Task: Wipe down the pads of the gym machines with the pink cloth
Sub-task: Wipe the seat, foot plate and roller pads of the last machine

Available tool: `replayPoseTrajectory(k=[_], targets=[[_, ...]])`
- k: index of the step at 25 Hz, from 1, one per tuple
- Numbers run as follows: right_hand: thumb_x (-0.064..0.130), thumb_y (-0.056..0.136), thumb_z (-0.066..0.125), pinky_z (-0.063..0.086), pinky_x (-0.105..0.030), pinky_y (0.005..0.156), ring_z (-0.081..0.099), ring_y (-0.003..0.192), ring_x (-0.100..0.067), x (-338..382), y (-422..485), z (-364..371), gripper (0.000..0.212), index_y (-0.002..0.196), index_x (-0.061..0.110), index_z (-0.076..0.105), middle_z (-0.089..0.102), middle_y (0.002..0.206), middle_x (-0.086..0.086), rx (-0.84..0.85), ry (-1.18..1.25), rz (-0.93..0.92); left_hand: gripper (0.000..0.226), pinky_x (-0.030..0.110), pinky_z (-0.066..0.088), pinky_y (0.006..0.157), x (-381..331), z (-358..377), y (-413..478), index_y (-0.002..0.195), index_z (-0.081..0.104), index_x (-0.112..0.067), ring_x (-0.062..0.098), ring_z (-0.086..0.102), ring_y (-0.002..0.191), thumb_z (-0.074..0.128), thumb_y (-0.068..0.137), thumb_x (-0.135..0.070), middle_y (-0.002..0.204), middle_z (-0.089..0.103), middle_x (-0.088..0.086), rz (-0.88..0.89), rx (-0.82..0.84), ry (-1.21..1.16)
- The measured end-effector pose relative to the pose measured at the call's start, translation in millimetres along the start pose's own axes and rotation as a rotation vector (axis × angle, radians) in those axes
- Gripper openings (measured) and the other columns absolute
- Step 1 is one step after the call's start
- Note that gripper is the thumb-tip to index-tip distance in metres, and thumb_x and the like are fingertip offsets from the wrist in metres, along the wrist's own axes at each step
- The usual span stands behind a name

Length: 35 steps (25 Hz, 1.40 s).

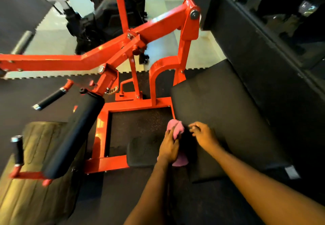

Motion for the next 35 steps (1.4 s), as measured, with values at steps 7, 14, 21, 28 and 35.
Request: replayPoseTrajectory(k=[7, 14, 21, 28, 35], targets=[[0.024, 0.102, 0.056, 0.049, -0.019, 0.066, 0.06, 0.077, -0.01, 109.2, -116.6, 12.8, 0.012, 0.097, 0.017, 0.065, 0.066, 0.084, 0.002, 0.316, 0.45, 0.005, 0.062, 0.032, 0.032, 0.116, -82.4, -69.5, -82.9, 0.152, 0.036, -0.008, 0.022, 0.032, 0.142, 0.057, 0.094, -0.02, 0.15, 0.039, 0.013, 0.147, 0.092, 0.135], [-0.014, 0.087, 0.056, 0.045, -0.022, 0.071, 0.054, 0.067, 0.009, 194.3, -147.3, 12.7, 0.033, 0.086, 0.017, 0.067, 0.063, 0.079, 0.006, 0.219, 0.151, -0.306, 0.064, 0.042, 0.056, 0.075, -106.5, -182.8, -124.1, 0.13, 0.058, -0.021, 0.031, 0.065, 0.094, 0.045, 0.08, 0.016, 0.114, 0.057, 0.015, 0.193, 0.063, 0.122], [0.0, 0.085, 0.054, 0.043, -0.019, 0.076, 0.055, 0.078, 0.003, 272.9, -168.2, 27.6, 0.013, 0.094, -0.002, 0.063, 0.059, 0.088, -0.004, 0.265, 0.271, -0.408, 0.046, 0.044, 0.042, 0.101, -77.1, -279.1, -134.5, 0.131, 0.057, -0.013, 0.029, 0.049, 0.129, 0.069, 0.089, -0.027, 0.134, 0.058, 0.01, 0.204, 0.181, 0.726], [0.004, 0.1, 0.052, 0.037, -0.032, 0.071, 0.062, 0.09, -0.033, 195.9, -168.7, 41.0, 0.014, 0.107, 0.004, 0.064, 0.067, 0.095, -0.018, -0.359, 0.006, -0.114, 0.034, 0.031, 0.036, 0.064, -62.5, -309.5, -146.3, 0.11, 0.059, -0.006, 0.024, 0.058, 0.081, 0.073, 0.089, -0.028, 0.089, 0.061, 0.006, 0.32, 0.022, 0.5], [0.018, 0.106, 0.043, 0.046, -0.041, 0.079, 0.064, 0.1, -0.042, 129.9, -185.5, 66.2, 0.023, 0.121, 0.006, 0.056, 0.067, 0.112, -0.024, -0.44, 0.009, 0.027, 0.034, 0.035, 0.027, 0.062, 12.3, -266.8, -127.3, 0.094, 0.047, -0.013, 0.046, 0.061, 0.095, 0.071, 0.089, -0.036, 0.095, 0.068, 0.022, 0.171, -0.034, 0.359]])
Point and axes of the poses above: each hand's wrist, its own y-axis towards the middle knuckle, its own z-axis out of the palm, x = y × z, the point moved 10 cm from there along y, towards the middle knuckle
